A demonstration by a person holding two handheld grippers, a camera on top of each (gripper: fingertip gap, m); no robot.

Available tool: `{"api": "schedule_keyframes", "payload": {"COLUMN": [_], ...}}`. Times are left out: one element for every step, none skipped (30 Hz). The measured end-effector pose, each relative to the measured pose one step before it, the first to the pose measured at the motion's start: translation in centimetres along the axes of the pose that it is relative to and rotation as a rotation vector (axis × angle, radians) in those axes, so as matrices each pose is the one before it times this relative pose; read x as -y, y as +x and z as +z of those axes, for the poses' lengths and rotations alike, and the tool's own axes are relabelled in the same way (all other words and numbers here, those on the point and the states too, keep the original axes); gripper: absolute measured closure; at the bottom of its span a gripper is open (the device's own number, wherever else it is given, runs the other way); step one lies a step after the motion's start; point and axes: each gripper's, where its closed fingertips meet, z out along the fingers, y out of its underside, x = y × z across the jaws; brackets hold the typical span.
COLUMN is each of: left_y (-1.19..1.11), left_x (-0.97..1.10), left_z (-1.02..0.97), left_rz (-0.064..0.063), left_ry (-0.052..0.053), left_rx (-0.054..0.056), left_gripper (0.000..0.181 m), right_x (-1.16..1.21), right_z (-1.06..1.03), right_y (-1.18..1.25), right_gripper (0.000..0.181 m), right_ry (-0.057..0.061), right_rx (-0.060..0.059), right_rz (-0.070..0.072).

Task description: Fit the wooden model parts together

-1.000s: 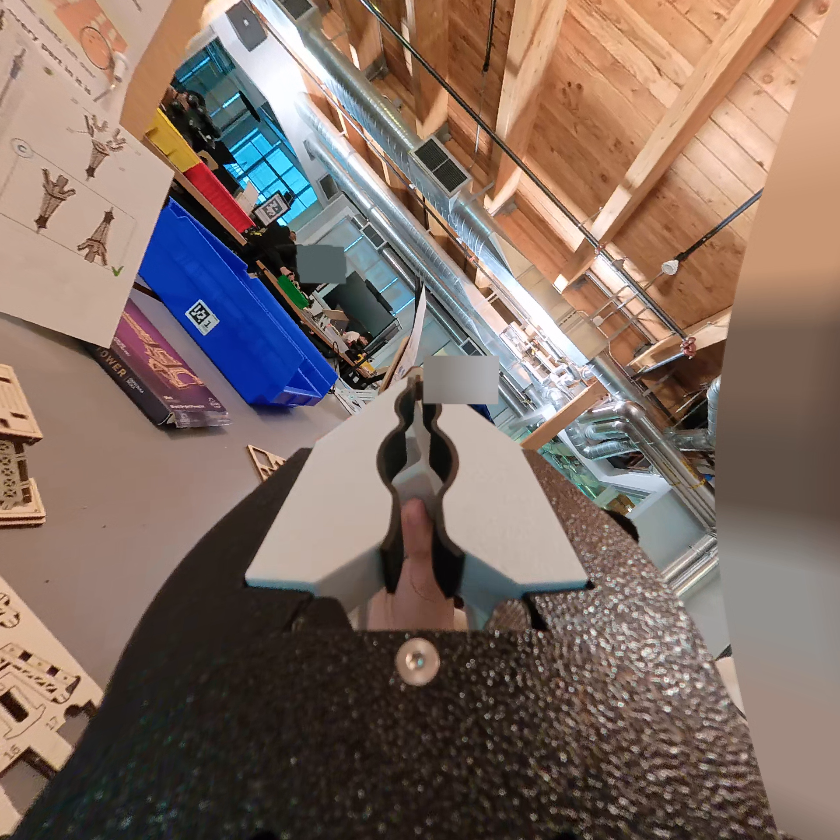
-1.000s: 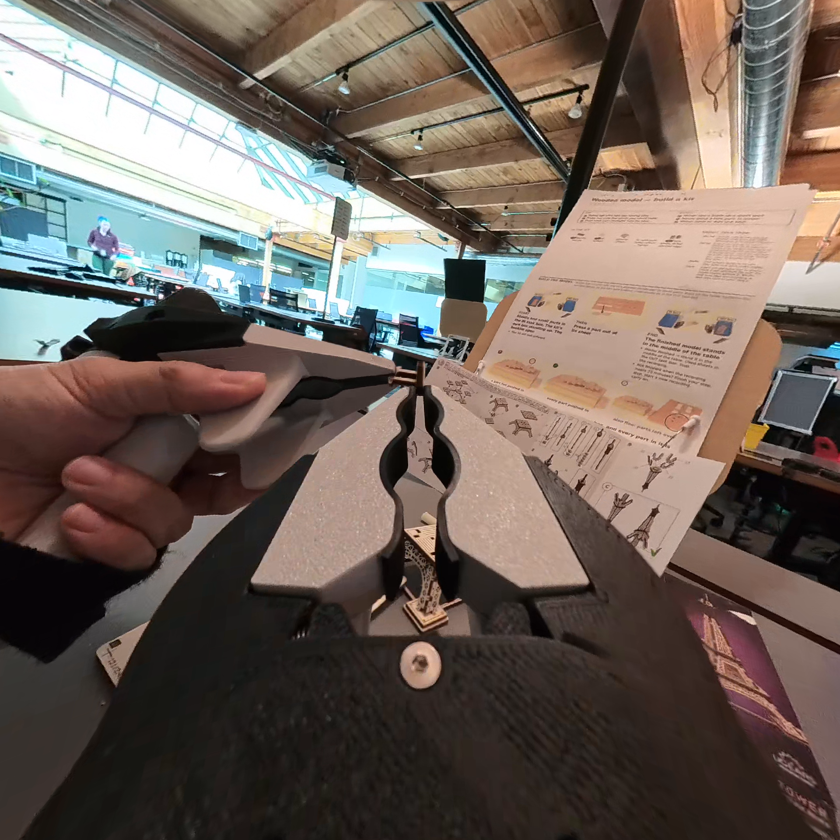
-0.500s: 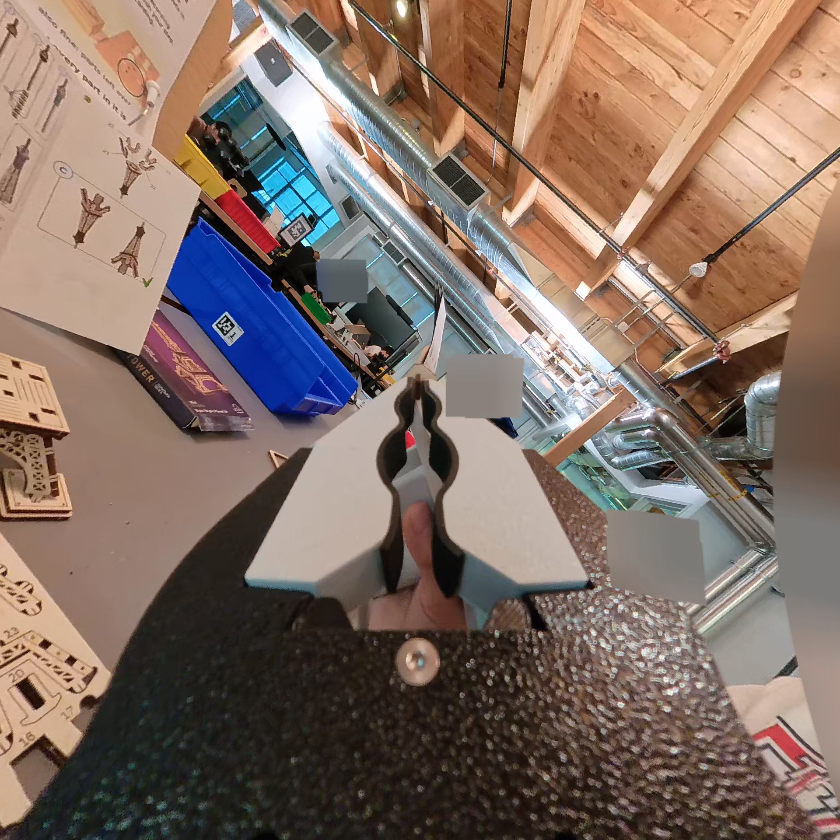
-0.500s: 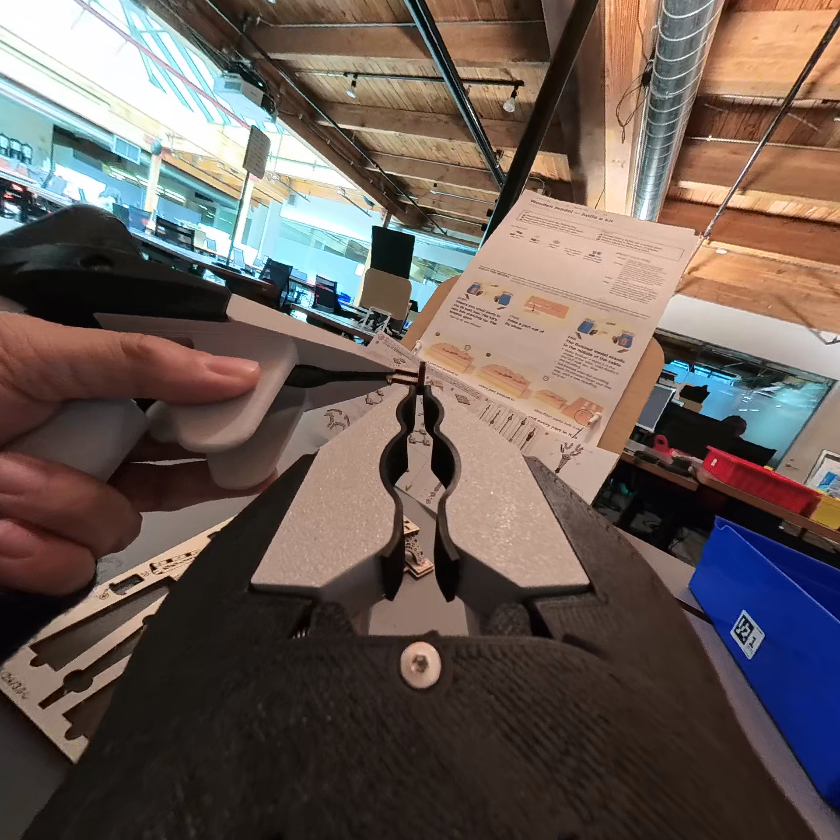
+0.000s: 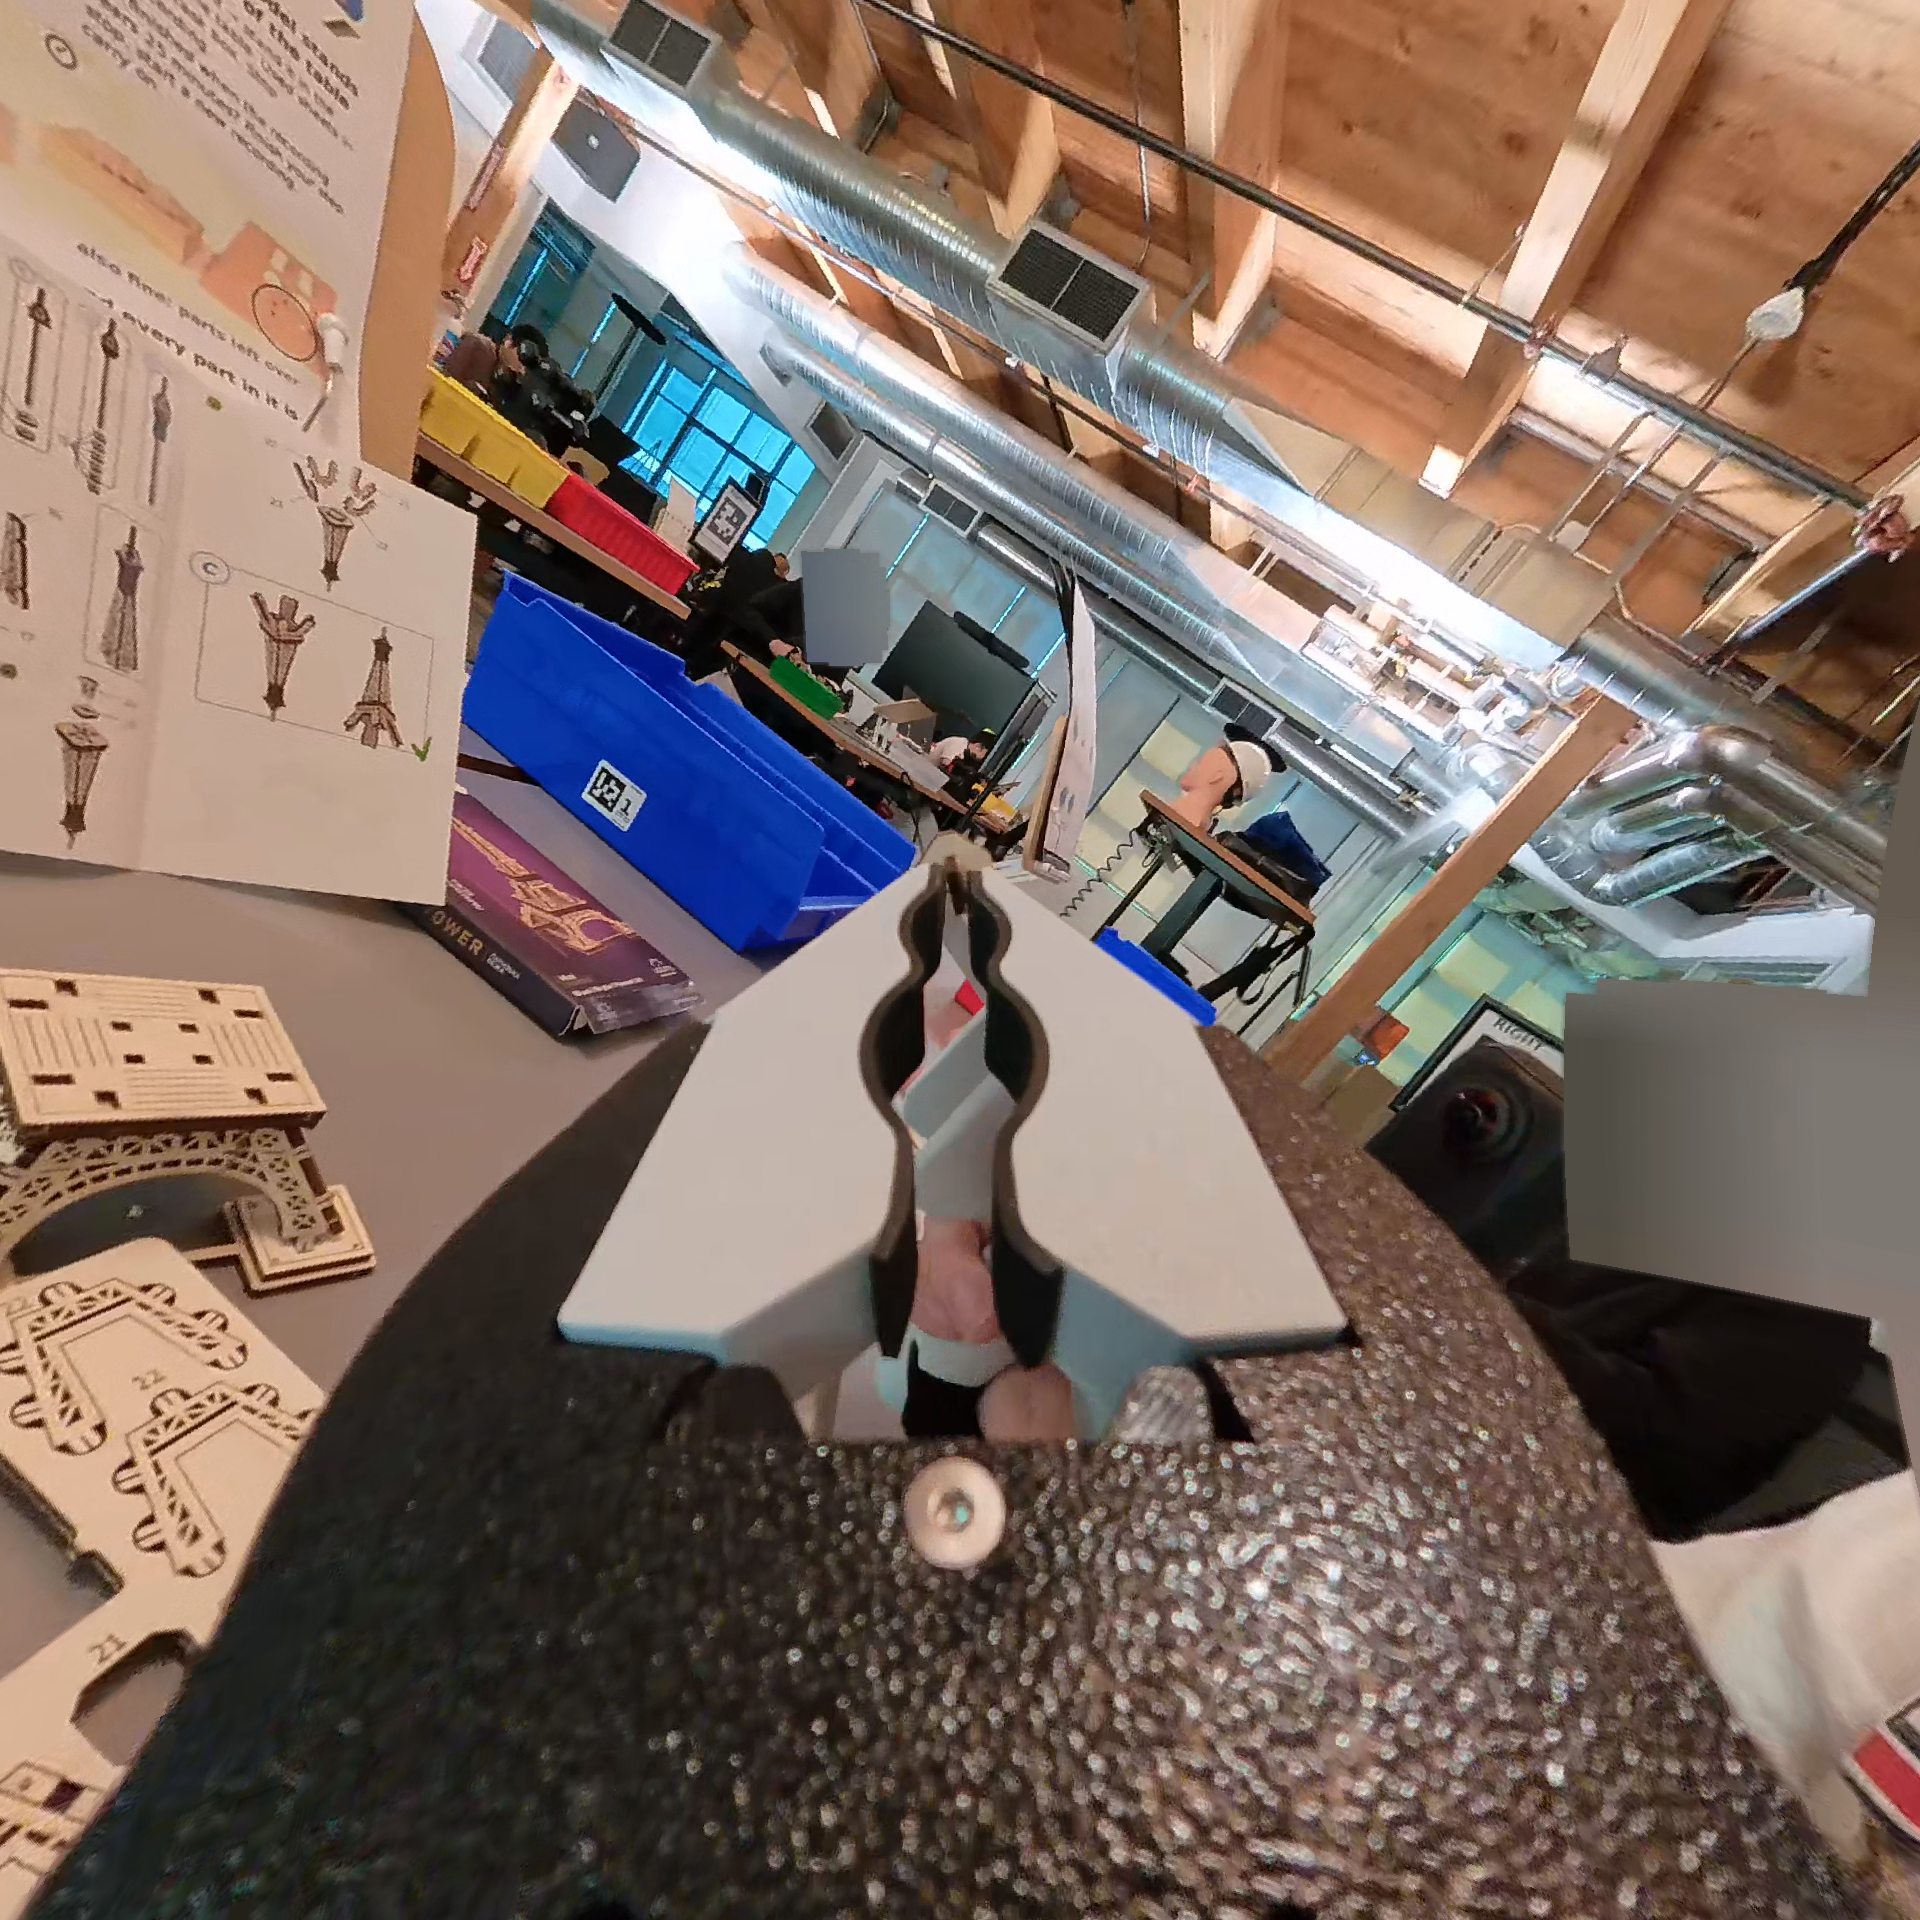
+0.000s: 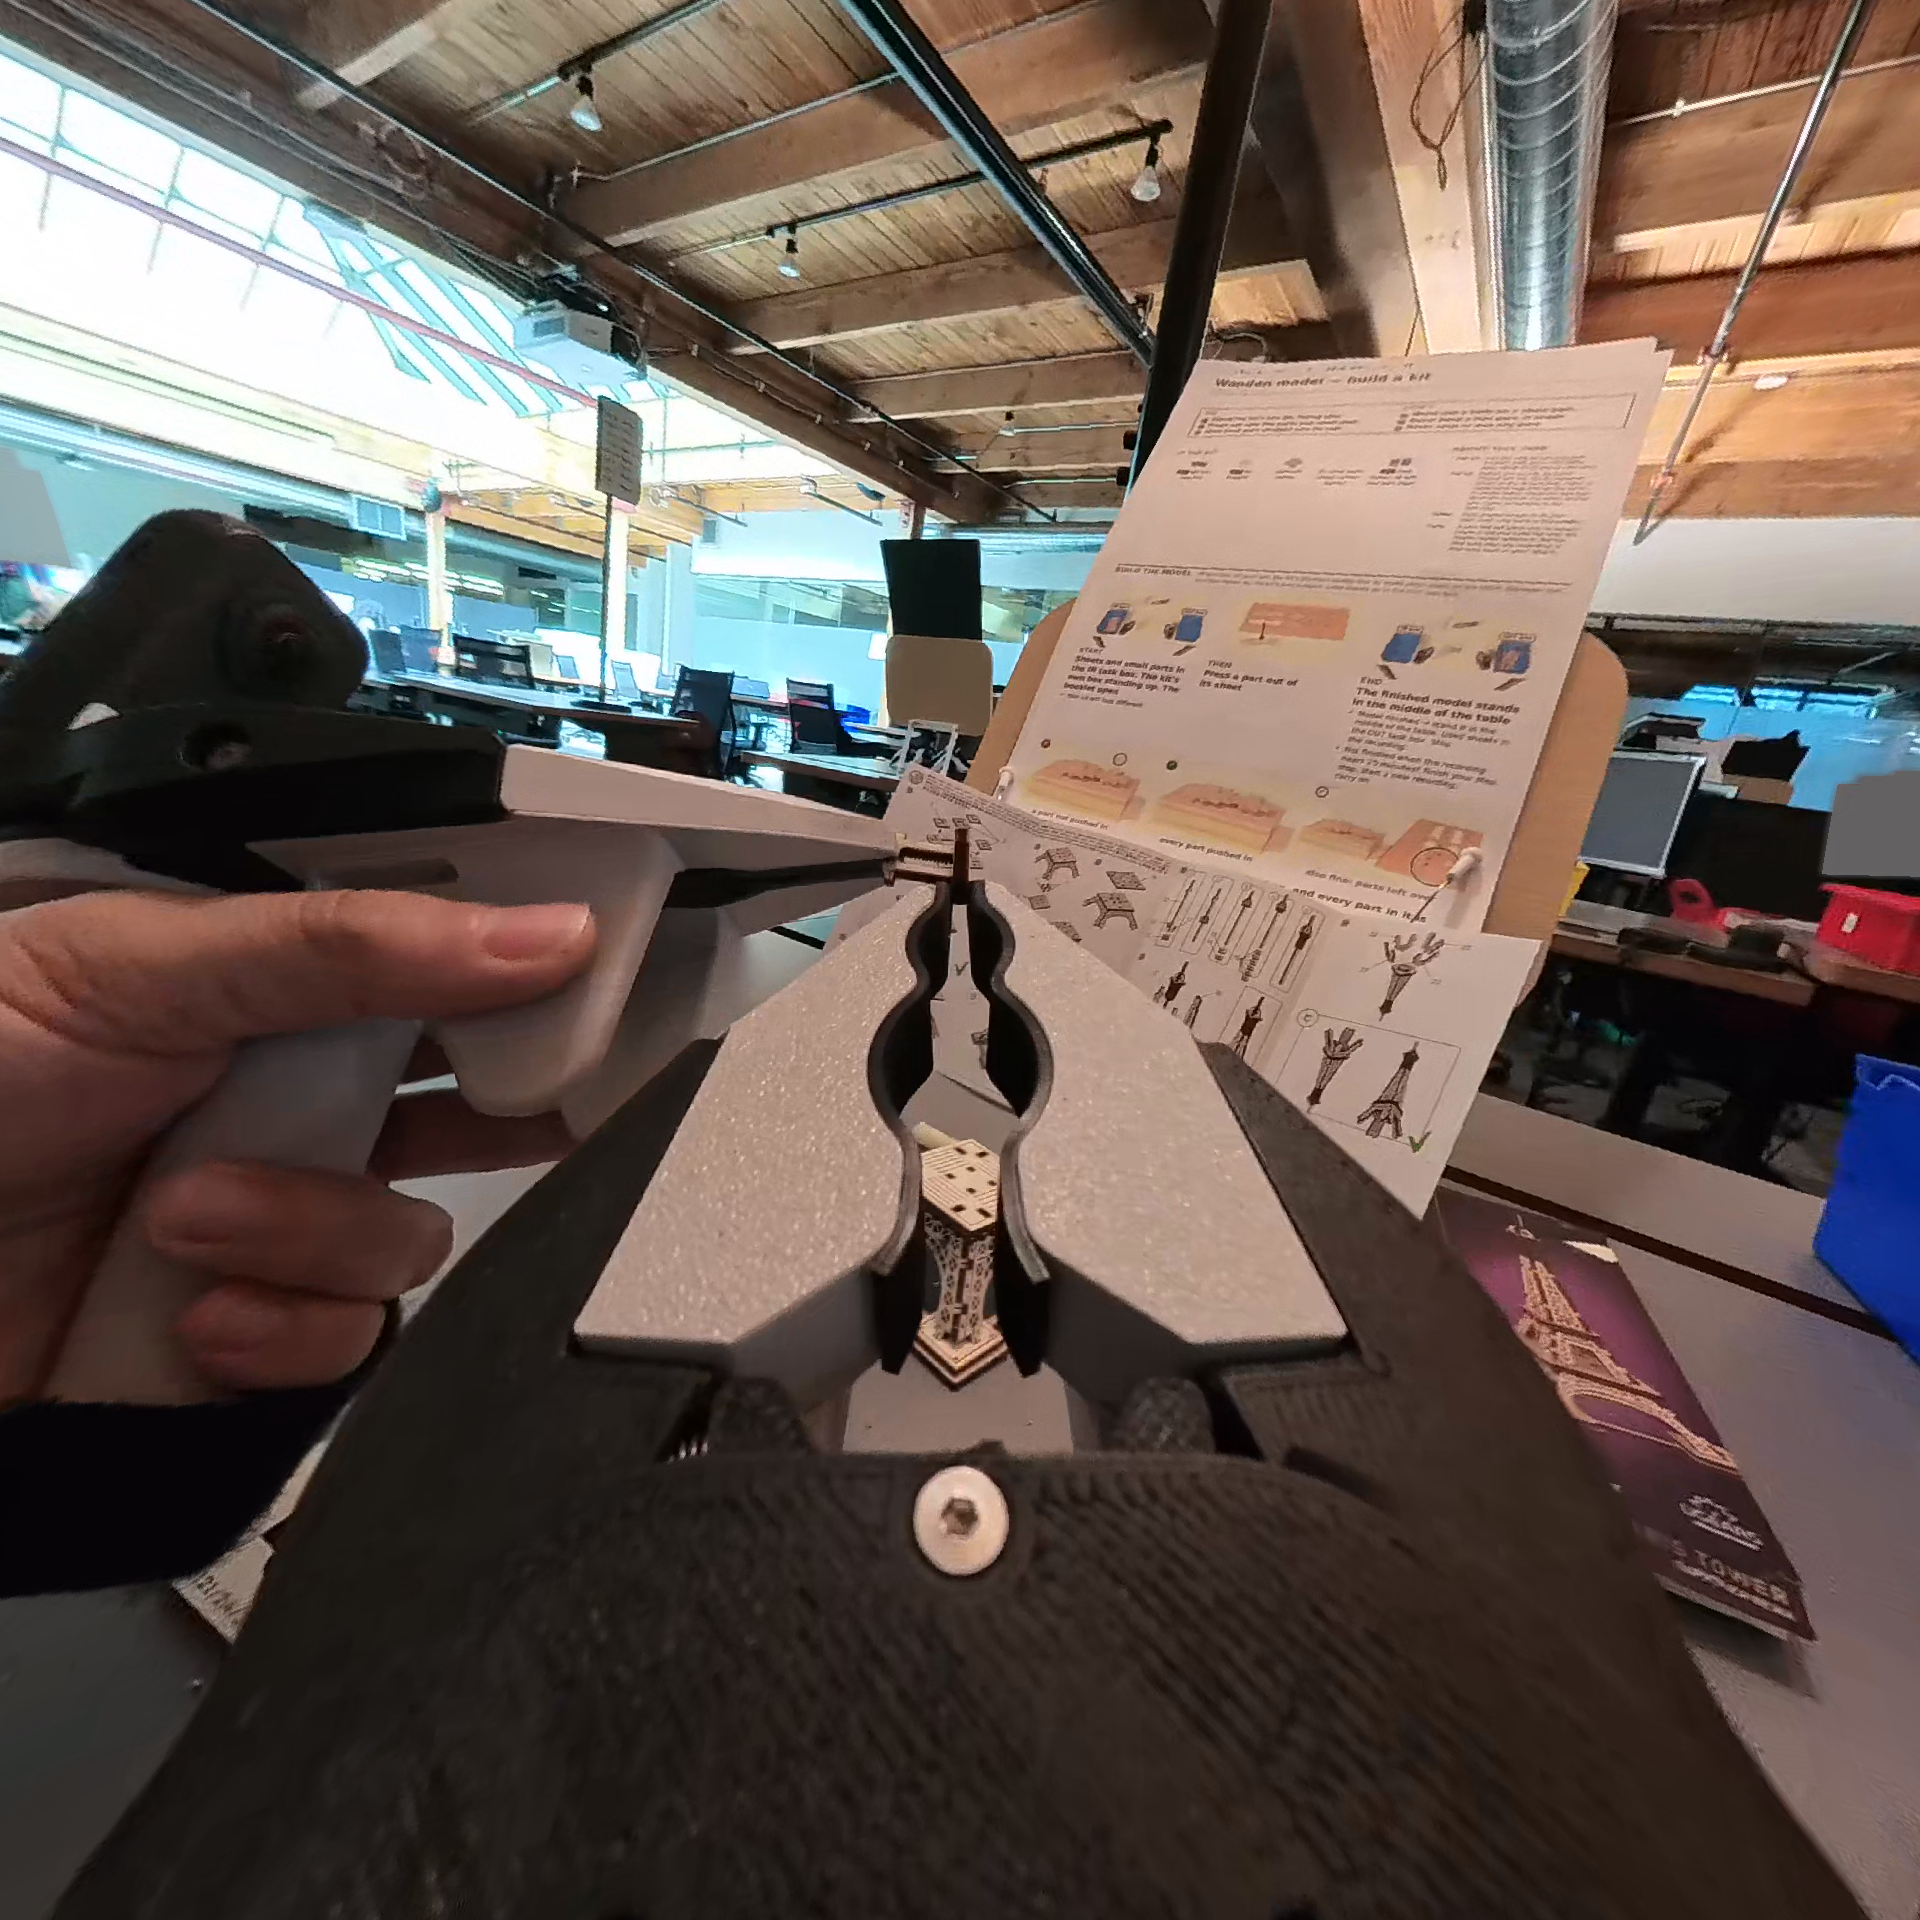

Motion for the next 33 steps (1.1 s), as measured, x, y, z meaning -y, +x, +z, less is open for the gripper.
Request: {"api": "schedule_keyframes", "payload": {"left_y": [0.003, 0.023, 0.041, 0.021, 0.084, 0.096, 0.078, 0.030, -0.072, -0.121, -0.156, -0.170, 0.024, 0.063, -0.192, -0.204, -0.195, -0.437, -0.370, -0.184, -0.042, 0.427, 0.946, 1.284, 1.395, 1.028, 0.293, 0.057, 0.205, 0.064, -0.143, -0.201, -0.135], "left_x": [-0.039, -0.052, -0.068, -0.035, -0.012, -0.023, 0.019, 0.058, 0.098, 0.170, 0.231, 0.229, 0.130, -0.152, -0.189, 0.084, 0.219, -0.013, -0.423, -0.893, -1.176, -1.234, -1.159, -1.133, -1.169, -1.207, -1.157, -1.154, -1.135, -0.759, -0.154, 0.251, 0.161], "left_z": [0.045, 0.034, 0.040, 0.016, 0.019, 0.027, 0.023, -0.003, -0.029, -0.076, -0.127, -0.118, -0.045, 0.018, -0.046, -0.181, -0.276, -0.301, -0.268, -0.175, -0.081, 0.040, 0.198, 0.403, 0.652, 0.758, 0.738, 0.627, 0.431, 0.199, 0.024, -0.020, 0.047], "left_rz": [0.0177, 0.0211, 0.0251, 0.0314, 0.0437, 0.0570, 0.0675, 0.0783, 0.0896, 0.0985, 0.1005, 0.0948, 0.0782, 0.0527, 0.0212, 0.0054, 0.0086, 0.0147, 0.0178, 0.0084, -0.0048, -0.0049, -0.0051, -0.0136, -0.0116, 0.0220, 0.0608, 0.0885, 0.0834, 0.0526, 0.0472, 0.0674, 0.0778], "left_ry": [-0.0054, -0.0071, -0.0096, -0.0080, -0.0081, -0.0107, -0.0097, -0.0088, -0.0079, -0.0062, -0.0052, -0.0059, -0.0063, -0.0145, -0.0136, -0.0023, -0.0037, -0.0249, -0.0493, -0.0724, -0.0817, -0.0744, -0.0603, -0.0543, -0.0569, -0.0628, -0.0566, -0.0502, -0.0488, -0.0406, -0.0170, 0.0060, 0.0034], "left_rx": [0.0042, 0.0014, 0.0009, 0.0037, 0.0035, 0.0060, 0.0099, 0.0147, 0.0210, 0.0221, 0.0238, 0.0238, 0.0068, -0.0052, 0.0011, -0.0095, -0.0177, -0.0047, -0.0107, -0.0236, -0.0302, -0.0553, -0.0798, -0.0916, -0.0915, -0.0661, -0.0174, -0.0066, -0.0290, -0.0420, -0.0466, -0.0529, -0.0609], "left_gripper": [0.179, 0.179, 0.179, 0.178, 0.178, 0.177, 0.177, 0.173, 0.170, 0.168, 0.166, 0.165, 0.165, 0.167, 0.169, 0.169, 0.169, 0.169, 0.170, 0.171, 0.171, 0.171, 0.171, 0.172, 0.172, 0.172, 0.172, 0.171, 0.166, 0.163, 0.162, 0.162, 0.163], "right_x": [-0.073, -0.040, -0.038, -0.035, -0.060, -0.006, 0.088, 0.108, 0.121, 0.116, 0.080, 0.108, 0.135, 0.070, -0.184, -0.296, -0.285, -0.231, -0.127, -0.114, -0.458, -0.602, -0.469, -0.129, 0.008, -0.177, -0.302, -0.178, -0.169, -0.342, -0.119, -0.023, -0.092], "right_z": [0.027, 0.017, 0.032, 0.038, 0.034, 0.013, -0.001, -0.003, -0.009, -0.003, -0.006, -0.003, 0.018, 0.051, 0.079, 0.075, 0.052, 0.040, 0.017, 0.055, 0.126, 0.153, 0.072, -0.085, -0.112, -0.003, 0.047, 0.046, 0.066, 0.051, -0.058, -0.137, -0.211], "right_y": [0.029, 0.006, -0.023, -0.020, 0.001, 0.017, 0.038, 0.056, 0.024, 0.022, -0.029, -0.152, -0.298, -0.379, -0.070, 0.220, 0.393, 0.569, 0.691, 0.569, 0.470, 0.310, 0.346, 0.593, 0.471, 0.244, 0.169, -0.021, -0.166, -0.088, -0.136, -0.060, 0.410], "right_gripper": [0.181, 0.181, 0.180, 0.181, 0.181, 0.180, 0.180, 0.180, 0.180, 0.181, 0.181, 0.181, 0.181, 0.181, 0.180, 0.180, 0.181, 0.180, 0.181, 0.181, 0.181, 0.180, 0.181, 0.180, 0.180, 0.180, 0.180, 0.180, 0.180, 0.180, 0.180, 0.180, 0.181], "right_ry": [0.0009, 0.0026, 0.0017, 0.0008, -0.0007, 0.0013, 0.0041, 0.0027, 0.0019, 0.0013, -0.0001, 0.0032, 0.0059, 0.0062, -0.0077, -0.0150, -0.0202, -0.0273, -0.0261, -0.0267, -0.0441, -0.0437, -0.0254, 0.0037, 0.0149, 0.0024, -0.0062, 0.0017, 0.0005, -0.0140, 0.0020, 0.0097, 0.0047], "right_rx": [0.0049, 0.0061, 0.0076, 0.0072, 0.0051, 0.0025, -0.0008, -0.0031, -0.0027, -0.0056, -0.0043, 0.0007, 0.0083, 0.0163, 0.0057, -0.0011, -0.0004, -0.0057, -0.0107, -0.0036, 0.0004, 0.0053, -0.0031, -0.0252, -0.0195, -0.0049, -0.0017, 0.0127, 0.0284, 0.0321, 0.0413, 0.0427, 0.0156], "right_rz": [0.0245, 0.0310, 0.0320, 0.0273, 0.0187, 0.0065, -0.0011, -0.0065, -0.0134, -0.0216, -0.0236, -0.0210, -0.0077, 0.0132, 0.0152, -0.0011, -0.0114, -0.0178, -0.0301, -0.0387, -0.0354, -0.0233, -0.0099, -0.0019, -0.0064, -0.0160, -0.0175, -0.0136, -0.0146, -0.0093, -0.0037, 0.0090, 0.0256]}}
